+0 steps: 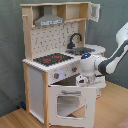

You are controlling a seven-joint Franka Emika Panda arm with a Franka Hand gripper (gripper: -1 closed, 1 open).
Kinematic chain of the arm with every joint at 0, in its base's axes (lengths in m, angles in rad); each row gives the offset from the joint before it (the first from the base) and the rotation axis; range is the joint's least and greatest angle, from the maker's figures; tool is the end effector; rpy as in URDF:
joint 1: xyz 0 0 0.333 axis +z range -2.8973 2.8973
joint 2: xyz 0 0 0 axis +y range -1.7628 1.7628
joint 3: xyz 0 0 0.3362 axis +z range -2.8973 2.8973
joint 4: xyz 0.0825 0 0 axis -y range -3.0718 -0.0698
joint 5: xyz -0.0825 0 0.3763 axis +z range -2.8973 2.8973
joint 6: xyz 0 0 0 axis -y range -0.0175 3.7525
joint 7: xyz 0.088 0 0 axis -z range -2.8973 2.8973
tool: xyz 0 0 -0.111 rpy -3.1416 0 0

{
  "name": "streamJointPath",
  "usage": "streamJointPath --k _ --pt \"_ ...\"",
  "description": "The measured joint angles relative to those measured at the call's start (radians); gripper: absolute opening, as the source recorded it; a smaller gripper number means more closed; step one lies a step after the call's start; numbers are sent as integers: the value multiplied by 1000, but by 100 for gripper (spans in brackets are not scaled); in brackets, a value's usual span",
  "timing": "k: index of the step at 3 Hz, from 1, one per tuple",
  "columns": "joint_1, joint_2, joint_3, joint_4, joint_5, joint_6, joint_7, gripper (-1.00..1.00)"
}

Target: Play with the kitchen

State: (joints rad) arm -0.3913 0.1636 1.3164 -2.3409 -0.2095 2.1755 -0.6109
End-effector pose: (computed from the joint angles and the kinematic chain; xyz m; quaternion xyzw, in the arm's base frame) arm 0.2952 0.3776 0.3220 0.6623 0.7429 -0.0957 0.0160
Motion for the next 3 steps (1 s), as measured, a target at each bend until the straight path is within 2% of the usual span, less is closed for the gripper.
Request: streamJointPath --k 3 --pt "154 7 3 0 0 3 270 -100"
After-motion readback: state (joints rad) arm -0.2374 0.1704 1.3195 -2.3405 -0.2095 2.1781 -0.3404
